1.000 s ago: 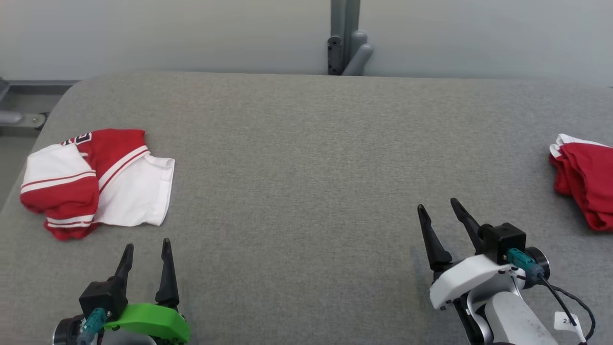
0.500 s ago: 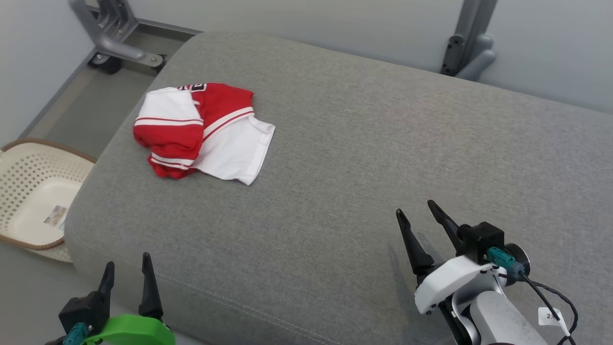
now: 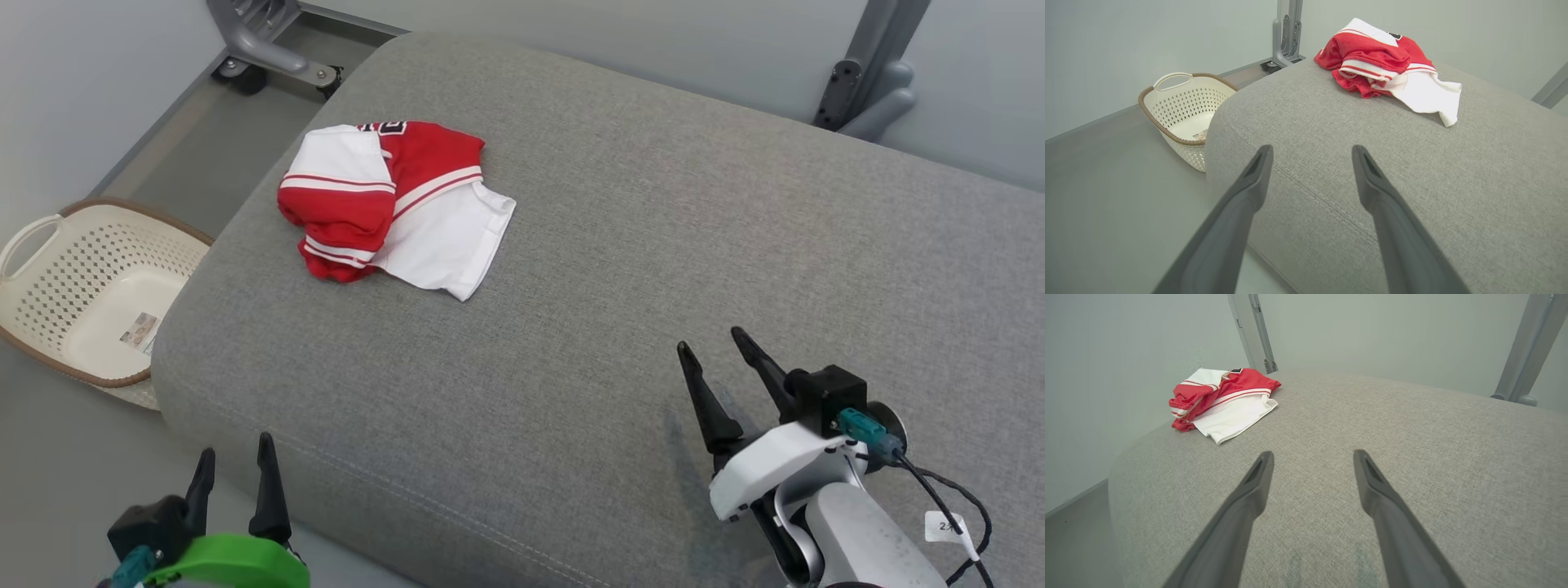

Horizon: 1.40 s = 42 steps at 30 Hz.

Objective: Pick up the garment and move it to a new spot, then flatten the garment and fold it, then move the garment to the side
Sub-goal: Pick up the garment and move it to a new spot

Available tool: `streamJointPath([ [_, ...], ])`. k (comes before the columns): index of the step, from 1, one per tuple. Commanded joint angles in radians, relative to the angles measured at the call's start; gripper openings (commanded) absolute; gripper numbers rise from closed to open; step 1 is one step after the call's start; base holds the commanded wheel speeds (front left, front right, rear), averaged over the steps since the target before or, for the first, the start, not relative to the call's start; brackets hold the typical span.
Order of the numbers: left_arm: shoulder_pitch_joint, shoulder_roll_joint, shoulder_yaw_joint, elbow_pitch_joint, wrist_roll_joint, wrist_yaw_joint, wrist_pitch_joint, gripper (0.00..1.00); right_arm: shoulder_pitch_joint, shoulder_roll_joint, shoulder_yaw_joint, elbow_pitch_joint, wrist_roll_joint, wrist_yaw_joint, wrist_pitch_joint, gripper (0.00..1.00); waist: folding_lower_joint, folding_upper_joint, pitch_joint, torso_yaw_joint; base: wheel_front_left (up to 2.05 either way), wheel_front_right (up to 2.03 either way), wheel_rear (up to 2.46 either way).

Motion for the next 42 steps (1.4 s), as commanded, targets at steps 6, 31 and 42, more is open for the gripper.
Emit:
streamJointPath([
  [6, -0.157, 0.004, 0.007, 0.056, -0.002, -0.019, 0.000, 1.00, -0.035, -0.057, 0.001, -0.032, -0.009, -0.001, 0.000, 1.00, 0.0000, 0.0000, 0.106, -0.092, 0.00, 0.00, 0.00],
  [31, -0.736, 0.309, -0.224, 0.534, -0.238, -0.021, 0.005, 1.00, -0.137, -0.136, -0.025, -0.169, -0.037, -0.001, 0.000, 1.00, 0.0000, 0.0000, 0.388, -0.335, 0.00, 0.00, 0.00],
  [42, -0.784, 0.292, -0.225, 0.729, -0.234, 0.037, 0.004, 0.00, -0.132, -0.107, -0.032, -0.162, -0.038, -0.001, 0.000, 1.00, 0.0000, 0.0000, 0.371, -0.361, 0.00, 0.00, 0.00],
])
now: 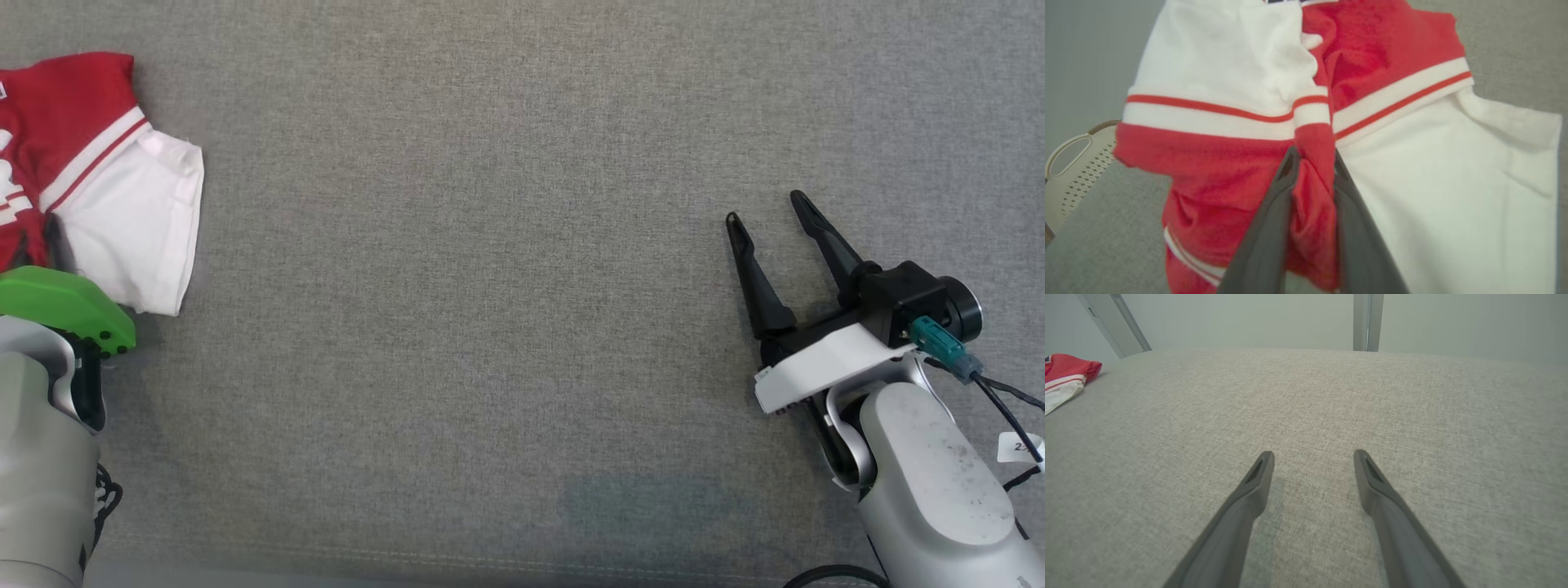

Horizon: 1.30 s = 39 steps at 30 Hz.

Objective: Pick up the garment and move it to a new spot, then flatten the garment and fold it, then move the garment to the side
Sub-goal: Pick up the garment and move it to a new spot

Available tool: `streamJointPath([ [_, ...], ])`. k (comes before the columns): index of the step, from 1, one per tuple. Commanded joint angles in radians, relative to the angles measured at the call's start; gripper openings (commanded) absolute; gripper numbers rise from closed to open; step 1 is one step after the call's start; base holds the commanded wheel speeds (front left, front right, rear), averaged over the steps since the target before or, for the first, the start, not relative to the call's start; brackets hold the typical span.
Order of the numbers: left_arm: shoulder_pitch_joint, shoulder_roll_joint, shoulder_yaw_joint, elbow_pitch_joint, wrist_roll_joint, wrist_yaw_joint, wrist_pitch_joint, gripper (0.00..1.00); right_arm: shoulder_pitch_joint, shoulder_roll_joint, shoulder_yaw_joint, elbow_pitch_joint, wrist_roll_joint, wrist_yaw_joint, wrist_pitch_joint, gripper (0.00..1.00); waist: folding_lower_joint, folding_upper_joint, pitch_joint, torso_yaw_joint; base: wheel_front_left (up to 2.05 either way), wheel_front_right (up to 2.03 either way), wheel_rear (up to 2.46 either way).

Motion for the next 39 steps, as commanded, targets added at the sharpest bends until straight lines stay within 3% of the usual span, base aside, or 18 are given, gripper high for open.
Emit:
streamJointPath([
  [1, -0.001, -0.007, 0.004, 0.016, -0.010, -0.001, 0.004, 0.00, 0.001, 0.007, 0.001, 0.006, 0.001, -0.001, 0.000, 1.00, -0.0002, 0.0000, -0.011, -0.001, 0.00, 0.00, 0.00],
  [8, 0.012, 0.010, 0.040, -0.144, 0.032, 0.000, 0.002, 0.00, 0.008, 0.029, -0.005, 0.016, 0.017, -0.001, 0.000, 1.00, -0.0002, 0.0000, -0.063, -0.007, 0.00, 0.00, 0.00],
  [16, 0.073, -0.079, 0.012, -0.402, 0.129, -0.042, 0.002, 0.00, 0.036, 0.074, -0.005, 0.037, 0.035, -0.002, 0.000, 1.00, -0.0002, 0.0000, -0.145, -0.048, 0.00, 0.00, 0.00],
  [26, 0.174, -0.255, -0.150, -0.559, 0.135, -0.059, 0.001, 0.00, 0.062, 0.111, -0.009, 0.045, 0.050, -0.002, 0.000, 1.00, -0.0002, 0.0000, -0.194, -0.206, 0.00, 0.00, 0.00],
  [34, 0.244, -0.291, -0.219, -0.547, 0.125, -0.059, 0.001, 0.00, 0.076, 0.127, -0.007, 0.040, 0.057, -0.002, 0.000, 1.00, -0.0002, 0.0000, -0.194, -0.341, 0.00, 0.00, 0.00],
  [35, 0.260, -0.292, -0.221, -0.554, 0.127, -0.059, 0.001, 0.09, 0.079, 0.127, -0.011, 0.041, 0.058, -0.002, 0.000, 1.00, -0.0002, 0.0000, -0.196, -0.348, 0.00, 0.00, 0.00],
  [36, 0.272, -0.292, -0.231, -0.560, 0.141, -0.059, 0.001, 0.42, 0.081, 0.128, -0.014, 0.040, 0.059, -0.002, 0.000, 1.00, -0.0002, 0.0000, -0.197, -0.351, 0.00, 0.00, 0.00],
  [37, 0.285, -0.292, -0.236, -0.562, 0.150, -0.059, 0.001, 1.00, 0.082, 0.130, -0.015, 0.041, 0.059, -0.002, 0.000, 1.00, -0.0002, 0.0000, -0.200, -0.353, 0.00, 0.00, 0.00],
  [39, 0.304, -0.289, -0.209, -0.568, 0.162, -0.059, 0.001, 1.00, 0.085, 0.132, -0.019, 0.044, 0.056, -0.002, 0.000, 1.00, -0.0002, 0.0000, -0.207, -0.351, 0.00, 0.00, 0.00],
])
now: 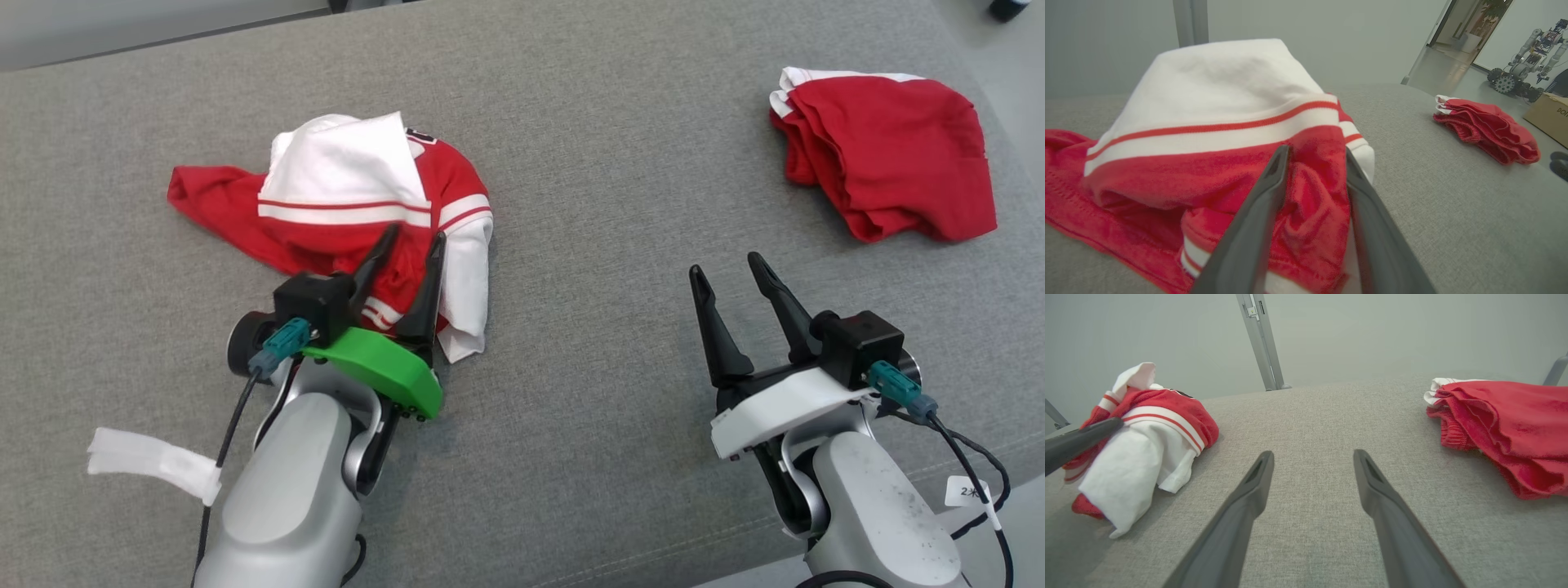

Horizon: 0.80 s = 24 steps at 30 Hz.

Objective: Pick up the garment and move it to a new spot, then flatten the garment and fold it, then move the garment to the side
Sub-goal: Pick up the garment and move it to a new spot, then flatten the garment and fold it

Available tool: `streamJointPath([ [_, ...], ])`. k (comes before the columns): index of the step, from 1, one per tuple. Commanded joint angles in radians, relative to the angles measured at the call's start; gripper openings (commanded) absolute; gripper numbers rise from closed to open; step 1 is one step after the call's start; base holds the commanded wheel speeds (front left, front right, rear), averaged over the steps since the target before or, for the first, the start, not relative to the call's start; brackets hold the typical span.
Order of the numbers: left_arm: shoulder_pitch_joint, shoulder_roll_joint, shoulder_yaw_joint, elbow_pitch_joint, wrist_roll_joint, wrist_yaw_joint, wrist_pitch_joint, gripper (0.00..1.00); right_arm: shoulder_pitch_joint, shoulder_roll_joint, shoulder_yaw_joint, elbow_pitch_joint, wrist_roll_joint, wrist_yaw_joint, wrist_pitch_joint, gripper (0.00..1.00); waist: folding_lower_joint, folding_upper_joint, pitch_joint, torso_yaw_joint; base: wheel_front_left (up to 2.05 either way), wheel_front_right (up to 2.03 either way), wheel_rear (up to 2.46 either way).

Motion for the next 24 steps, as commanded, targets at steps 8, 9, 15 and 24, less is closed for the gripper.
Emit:
streamJointPath([
  [8, 0.150, 0.015, 0.191, -0.134, 0.079, 0.018, 0.000, 1.00, 0.019, 0.007, 0.019, 0.010, 0.011, -0.002, 0.000, 1.00, 0.0000, -0.0001, -0.076, 0.059, 0.00, 0.00, 0.00],
  [9, 0.174, 0.016, 0.215, -0.152, 0.093, 0.020, 0.000, 1.00, 0.018, 0.008, 0.026, 0.011, 0.014, -0.002, 0.000, 1.00, 0.0000, -0.0001, -0.083, 0.070, 0.00, 0.00, 0.00],
  [15, 0.316, 0.012, 0.350, -0.221, 0.146, 0.023, 0.000, 1.00, 0.027, 0.009, 0.050, 0.027, 0.025, -0.002, 0.000, 1.00, 0.0000, -0.0001, -0.138, 0.146, 0.00, 0.00, 0.00],
  [24, 0.455, 0.001, 0.387, -0.264, 0.187, 0.013, 0.000, 1.00, 0.029, 0.011, 0.087, 0.053, 0.037, -0.002, 0.000, 1.00, 0.0000, -0.0001, -0.160, 0.253, 0.00, 0.00, 0.00],
])
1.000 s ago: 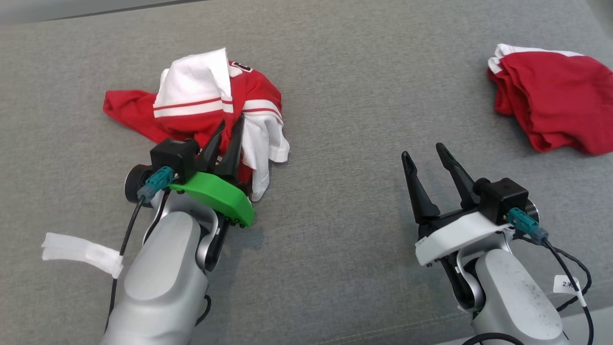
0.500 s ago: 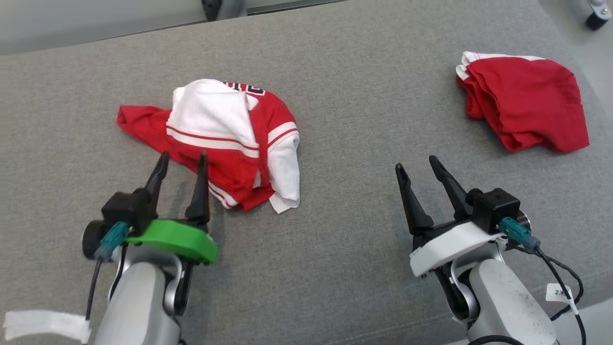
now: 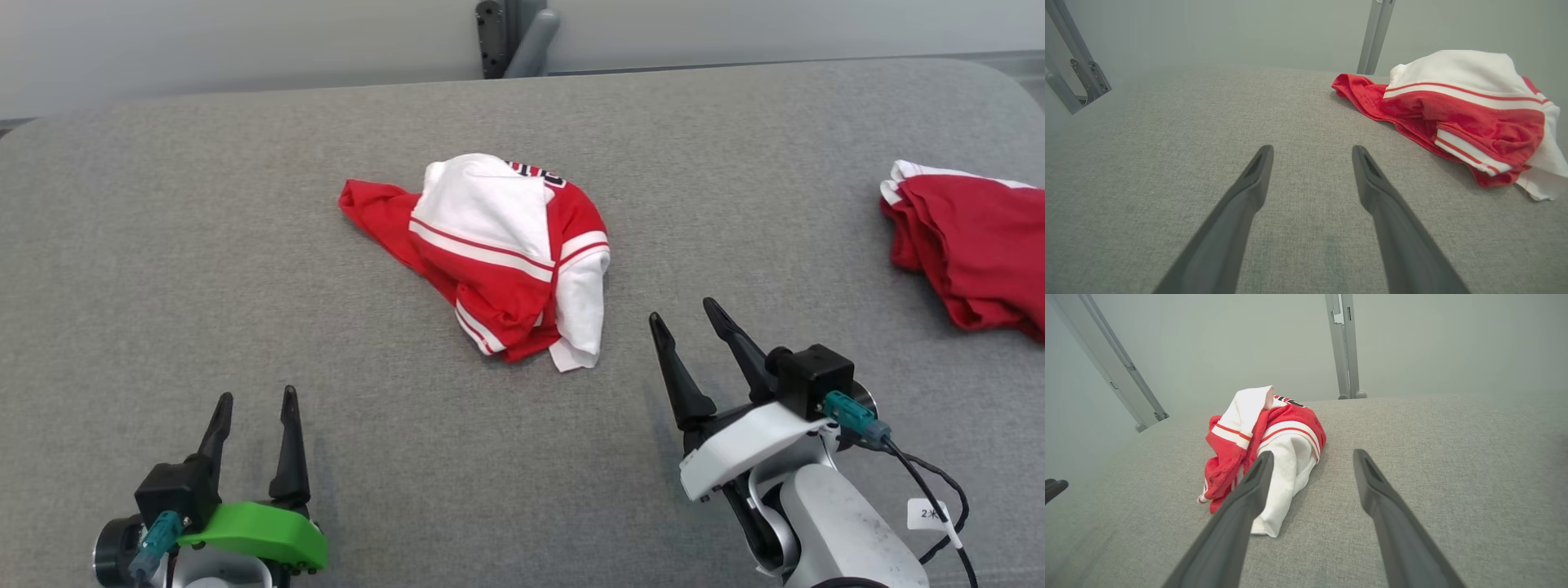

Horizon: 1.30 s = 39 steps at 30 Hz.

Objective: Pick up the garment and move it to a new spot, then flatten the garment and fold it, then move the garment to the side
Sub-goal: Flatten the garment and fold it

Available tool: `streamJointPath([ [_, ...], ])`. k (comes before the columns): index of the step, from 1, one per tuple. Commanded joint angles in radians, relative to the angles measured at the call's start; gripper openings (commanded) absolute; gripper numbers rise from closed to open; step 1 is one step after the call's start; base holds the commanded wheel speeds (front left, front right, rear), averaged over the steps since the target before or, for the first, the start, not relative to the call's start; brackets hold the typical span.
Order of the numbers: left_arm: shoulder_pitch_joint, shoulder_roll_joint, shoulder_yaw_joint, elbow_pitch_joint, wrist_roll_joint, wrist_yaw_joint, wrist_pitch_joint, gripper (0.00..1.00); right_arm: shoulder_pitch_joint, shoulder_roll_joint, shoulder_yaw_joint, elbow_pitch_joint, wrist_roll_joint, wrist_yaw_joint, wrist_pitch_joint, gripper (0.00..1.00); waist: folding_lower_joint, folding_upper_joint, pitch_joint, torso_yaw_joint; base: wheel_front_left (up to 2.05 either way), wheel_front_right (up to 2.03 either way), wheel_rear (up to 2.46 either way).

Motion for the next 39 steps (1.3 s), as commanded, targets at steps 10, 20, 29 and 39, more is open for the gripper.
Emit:
streamJointPath([
  [10, -0.048, -0.001, -0.104, -0.016, -0.066, 0.016, 0.000, 1.00, -0.138, -0.039, 0.047, 0.066, -0.012, -0.002, 0.000, 1.00, 0.0001, 0.0000, 0.069, 0.183, 0.00, 0.00, 0.00],
  [20, -0.083, -0.001, -0.158, -0.022, -0.125, 0.040, 0.000, 1.00, -0.332, -0.060, 0.083, 0.267, -0.023, -0.002, 0.000, 1.00, 0.0001, 0.0000, 0.147, 0.288, 0.00, 0.00, 0.00],
  [29, -0.079, -0.001, -0.165, -0.034, -0.151, 0.047, 0.000, 1.00, -0.379, -0.069, 0.112, 0.296, -0.028, -0.002, 0.000, 1.00, 0.0001, 0.0000, 0.154, 0.309, 0.00, 0.00, 0.00],
  [39, -0.088, -0.001, -0.197, -0.025, -0.164, 0.036, 0.000, 1.00, -0.351, -0.058, 0.083, 0.236, -0.051, -0.002, 0.000, 1.00, 0.0001, 0.0000, 0.143, 0.292, 0.00, 0.00, 0.00],
])
